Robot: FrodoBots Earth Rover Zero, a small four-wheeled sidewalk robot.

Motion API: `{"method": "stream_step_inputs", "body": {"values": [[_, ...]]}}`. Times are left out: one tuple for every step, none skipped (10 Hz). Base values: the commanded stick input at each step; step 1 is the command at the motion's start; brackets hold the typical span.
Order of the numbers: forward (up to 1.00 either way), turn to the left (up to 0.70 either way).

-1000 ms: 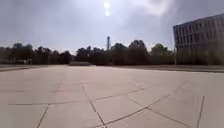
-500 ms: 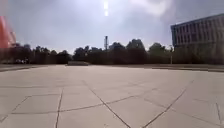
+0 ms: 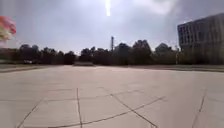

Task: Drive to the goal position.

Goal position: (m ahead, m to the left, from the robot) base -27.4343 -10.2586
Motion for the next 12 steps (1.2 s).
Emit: {"method": "stream_step_inputs", "body": {"values": [[-1.0,-0.35],[-1.0,-0.35],[-1.0,-0.22],[-1.0,-0.05],[-1.0,-0.01],[-1.0,-0.01],[-1.0,-0.01],[-1.0,-0.01],[-1.0,-0.01],[-1.0,-0.01],[-1.0,-0.01],[-1.0,-0.01]]}}
